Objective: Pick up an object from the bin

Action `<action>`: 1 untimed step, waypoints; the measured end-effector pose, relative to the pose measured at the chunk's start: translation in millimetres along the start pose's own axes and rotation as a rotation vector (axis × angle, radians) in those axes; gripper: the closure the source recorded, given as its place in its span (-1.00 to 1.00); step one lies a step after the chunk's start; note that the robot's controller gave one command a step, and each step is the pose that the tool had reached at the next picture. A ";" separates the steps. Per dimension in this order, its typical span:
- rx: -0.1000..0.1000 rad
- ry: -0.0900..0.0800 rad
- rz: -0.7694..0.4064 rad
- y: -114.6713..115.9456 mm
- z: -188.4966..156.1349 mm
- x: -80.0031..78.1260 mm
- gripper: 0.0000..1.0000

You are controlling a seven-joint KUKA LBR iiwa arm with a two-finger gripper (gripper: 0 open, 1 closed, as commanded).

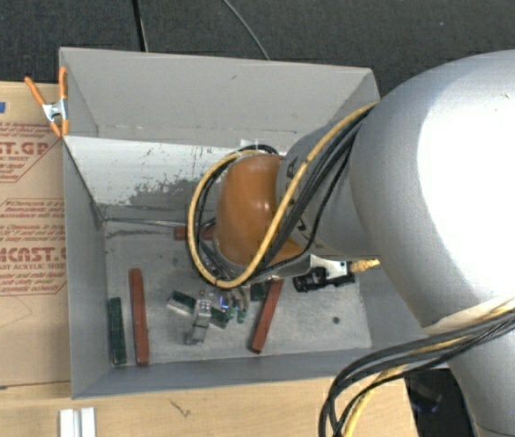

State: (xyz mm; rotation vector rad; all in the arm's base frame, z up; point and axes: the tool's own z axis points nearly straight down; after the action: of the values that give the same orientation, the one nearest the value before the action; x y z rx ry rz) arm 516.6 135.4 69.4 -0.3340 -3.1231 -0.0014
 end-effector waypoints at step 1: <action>0.000 0.000 0.059 -4.2 -0.8 13.9 1.00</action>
Offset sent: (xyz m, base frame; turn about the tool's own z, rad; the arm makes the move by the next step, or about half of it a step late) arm 0.0000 0.0000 0.0000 0.0000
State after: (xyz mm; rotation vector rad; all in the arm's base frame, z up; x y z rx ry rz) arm 502.1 134.2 70.2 -0.4263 -3.1115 -0.0017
